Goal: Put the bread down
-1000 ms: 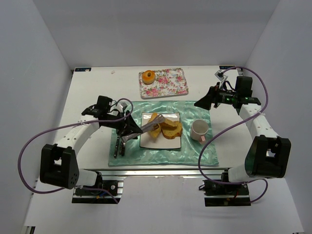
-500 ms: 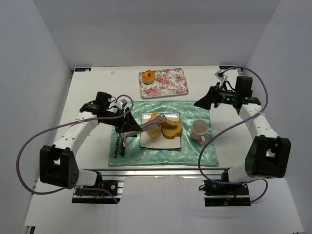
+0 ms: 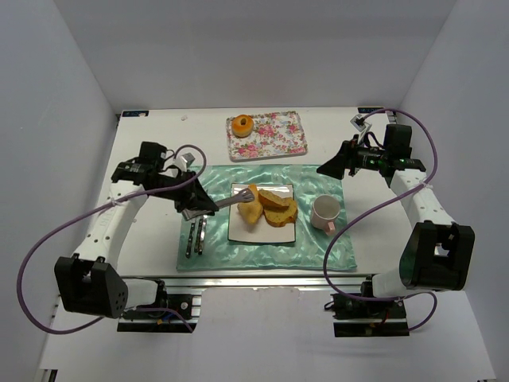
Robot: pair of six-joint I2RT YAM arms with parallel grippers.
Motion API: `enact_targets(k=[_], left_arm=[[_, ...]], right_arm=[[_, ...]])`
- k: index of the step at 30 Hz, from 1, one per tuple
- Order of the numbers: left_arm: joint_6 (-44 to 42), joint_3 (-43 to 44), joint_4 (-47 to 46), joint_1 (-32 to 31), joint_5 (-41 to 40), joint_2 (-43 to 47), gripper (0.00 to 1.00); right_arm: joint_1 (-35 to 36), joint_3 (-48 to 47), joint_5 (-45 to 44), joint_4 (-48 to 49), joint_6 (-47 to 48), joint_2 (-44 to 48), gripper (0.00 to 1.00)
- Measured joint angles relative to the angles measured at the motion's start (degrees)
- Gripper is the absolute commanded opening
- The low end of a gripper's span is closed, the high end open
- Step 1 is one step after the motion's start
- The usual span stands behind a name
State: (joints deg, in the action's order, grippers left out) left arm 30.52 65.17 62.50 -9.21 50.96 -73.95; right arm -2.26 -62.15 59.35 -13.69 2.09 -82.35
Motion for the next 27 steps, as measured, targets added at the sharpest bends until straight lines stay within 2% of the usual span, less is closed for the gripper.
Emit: enact_targets(k=[6,9,11,16,18,21,24,25,27], left_arm=[[-2.40,6.08,2.71,7.39,-6.40,1.18,0.00],[-3.32,8.66,2.32,10.62,-14.03,0.50,0.00],[-3.58,8.79,0.04,11.80,-22.32,0.09,0.00],[-7.69,-2.97,-15.87,12.92,-45.64,-0.66,0.00],[-11.08,-8.31,-22.27,13.35,-52.30,-2.75,0.00],[-16.24,-13.51,-31.34,14.64,-57.90,-7.96,0.00],[-20.33,-15.63,-39.15,16.52,-59.47,-12.07,0.09],[-21.62,-16.31,-41.59,17.11,-59.45,-12.76,0.23],[-23.71,-16.90,-44.76,18.01,-59.36,-13.70,0.38]], right_arm=[[0.00,0.00,0.22,0.00,0.04,0.00,0.89],[0.02,0.00,0.68,0.00,0.33,0.00,0.89],[0.04,0.00,0.85,0.00,0.74,0.00,0.89],[0.48,0.00,1.42,-0.07,1.88,0.00,0.89],[0.57,-0.15,1.73,-0.83,2.89,0.00,0.89],[0.68,-0.59,2.14,-1.99,4.17,0.00,0.89],[0.68,-0.72,2.21,-2.82,5.03,0.00,0.89],[0.68,-0.72,2.19,-2.95,5.20,0.00,0.89],[0.68,-0.72,2.16,-2.93,5.35,0.02,0.89]])
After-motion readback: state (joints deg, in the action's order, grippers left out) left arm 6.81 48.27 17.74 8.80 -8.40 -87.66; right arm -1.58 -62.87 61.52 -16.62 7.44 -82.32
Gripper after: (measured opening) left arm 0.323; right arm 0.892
